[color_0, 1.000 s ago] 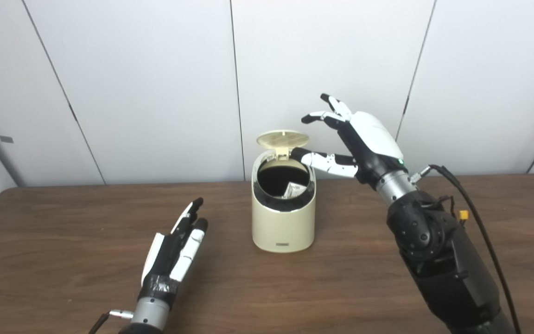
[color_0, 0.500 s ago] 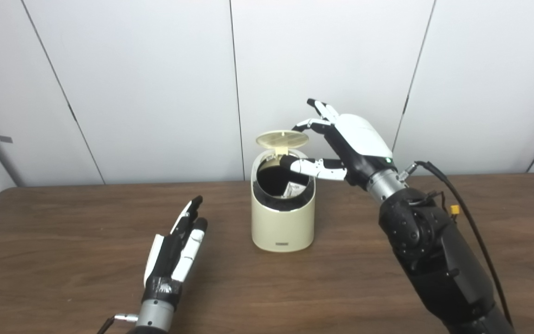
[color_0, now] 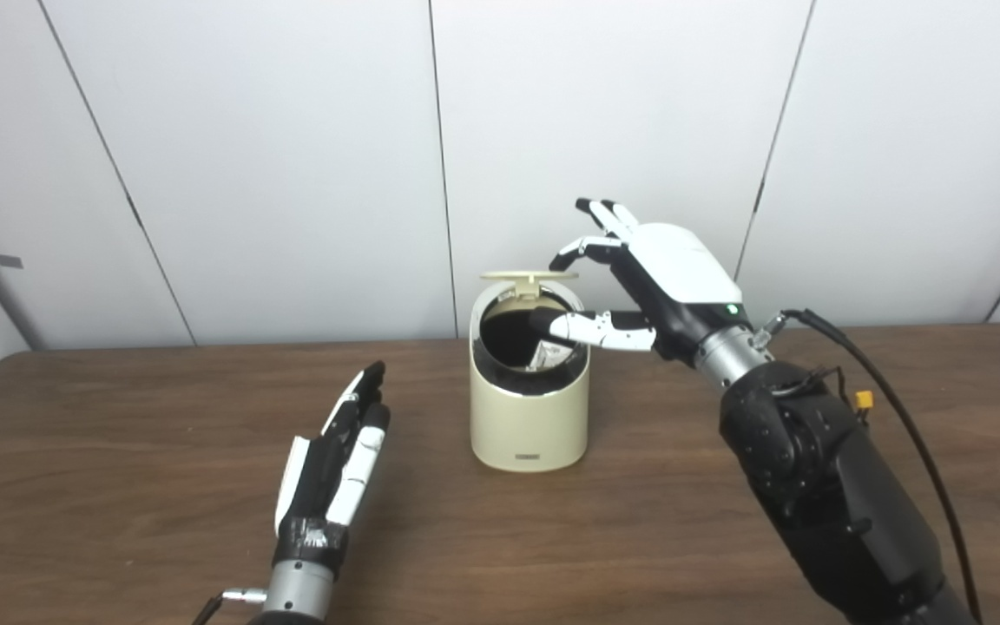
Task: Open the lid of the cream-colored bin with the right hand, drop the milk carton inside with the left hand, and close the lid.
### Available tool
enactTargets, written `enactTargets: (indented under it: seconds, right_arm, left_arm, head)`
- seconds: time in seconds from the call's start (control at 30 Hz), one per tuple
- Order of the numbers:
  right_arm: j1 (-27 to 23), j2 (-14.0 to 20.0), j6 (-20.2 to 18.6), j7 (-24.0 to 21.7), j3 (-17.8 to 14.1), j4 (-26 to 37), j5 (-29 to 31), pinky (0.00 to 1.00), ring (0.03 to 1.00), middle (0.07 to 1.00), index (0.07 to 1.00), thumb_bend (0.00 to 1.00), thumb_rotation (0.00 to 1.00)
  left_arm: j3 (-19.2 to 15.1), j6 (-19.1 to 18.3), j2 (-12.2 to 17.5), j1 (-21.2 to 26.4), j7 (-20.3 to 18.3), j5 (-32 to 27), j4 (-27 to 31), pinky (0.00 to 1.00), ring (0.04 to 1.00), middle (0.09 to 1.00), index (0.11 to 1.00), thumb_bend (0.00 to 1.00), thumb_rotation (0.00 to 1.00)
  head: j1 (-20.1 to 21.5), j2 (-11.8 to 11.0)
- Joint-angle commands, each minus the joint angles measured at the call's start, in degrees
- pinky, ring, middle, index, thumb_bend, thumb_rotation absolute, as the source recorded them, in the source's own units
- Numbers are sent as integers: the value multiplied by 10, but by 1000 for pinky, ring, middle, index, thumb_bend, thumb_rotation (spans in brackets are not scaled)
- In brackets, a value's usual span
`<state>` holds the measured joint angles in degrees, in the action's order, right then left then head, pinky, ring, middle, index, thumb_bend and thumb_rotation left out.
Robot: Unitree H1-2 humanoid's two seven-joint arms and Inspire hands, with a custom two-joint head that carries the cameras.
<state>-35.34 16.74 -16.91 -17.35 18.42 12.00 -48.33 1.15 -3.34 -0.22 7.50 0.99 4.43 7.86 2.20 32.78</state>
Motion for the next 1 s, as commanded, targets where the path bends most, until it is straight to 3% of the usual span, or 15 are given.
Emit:
enactTargets:
  seconds: [0.0,0.33,0.47,0.97]
  right_arm:
    - [-10,-6,6,4,-2,18,-7,896,1000,977,672,556,879]
    - [11,-11,17,-12,22,14,-27,904,1000,993,654,540,791]
    - [18,-13,14,-21,27,9,-31,955,1000,1000,658,552,754]
    - [31,-7,59,-6,56,-6,-117,935,1000,995,640,548,764]
  left_arm:
    - [2,17,-6,17,5,4,11,973,940,956,966,676,878]
    - [7,12,-9,22,2,0,15,975,934,957,976,691,878]
    - [11,10,-11,22,1,1,16,965,931,960,979,686,888]
    - [12,2,-18,23,5,3,24,967,946,982,974,708,861]
  head:
    - [1,0]
    - [-6,4]
    - [-9,5]
    - [-12,10]
